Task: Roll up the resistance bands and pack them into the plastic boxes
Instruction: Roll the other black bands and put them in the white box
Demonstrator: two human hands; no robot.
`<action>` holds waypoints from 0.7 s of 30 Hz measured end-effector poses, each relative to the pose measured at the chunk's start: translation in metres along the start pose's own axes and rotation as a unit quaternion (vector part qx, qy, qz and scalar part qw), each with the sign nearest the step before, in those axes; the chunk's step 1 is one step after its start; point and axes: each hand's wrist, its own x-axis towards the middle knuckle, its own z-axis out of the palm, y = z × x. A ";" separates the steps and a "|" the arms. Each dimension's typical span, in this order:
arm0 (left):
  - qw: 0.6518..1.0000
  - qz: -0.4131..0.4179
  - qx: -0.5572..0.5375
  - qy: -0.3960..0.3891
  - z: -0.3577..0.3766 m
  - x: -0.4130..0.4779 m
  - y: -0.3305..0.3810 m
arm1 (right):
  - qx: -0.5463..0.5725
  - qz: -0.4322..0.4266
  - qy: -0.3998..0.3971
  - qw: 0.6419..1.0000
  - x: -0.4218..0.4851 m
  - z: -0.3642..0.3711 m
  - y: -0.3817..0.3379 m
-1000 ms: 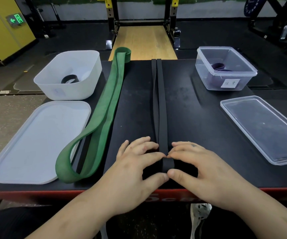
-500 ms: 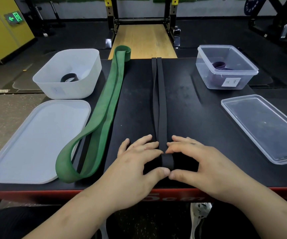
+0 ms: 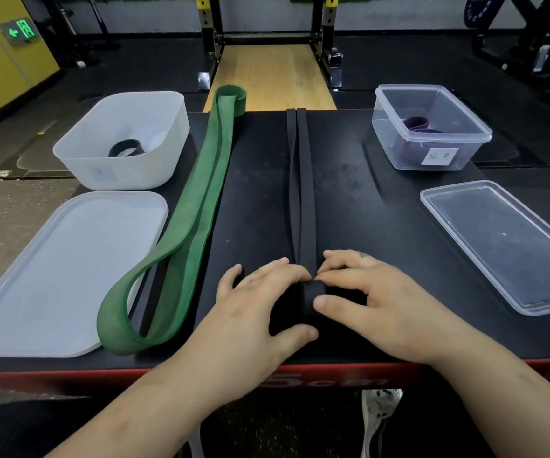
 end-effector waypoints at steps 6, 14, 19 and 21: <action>1.000 0.000 -0.002 0.008 -0.002 0.008 -0.003 | -0.016 0.000 0.008 1.000 0.000 0.001 0.000; 1.000 0.002 0.007 0.009 -0.002 0.018 -0.007 | -0.025 0.013 0.026 0.999 -0.004 -0.004 -0.003; 1.000 -0.014 0.014 -0.002 -0.004 0.022 -0.004 | -0.019 0.025 0.006 0.999 -0.003 -0.002 -0.005; 1.000 -0.017 0.012 -0.007 -0.005 0.023 -0.003 | -0.019 0.039 -0.002 0.999 -0.002 0.000 -0.007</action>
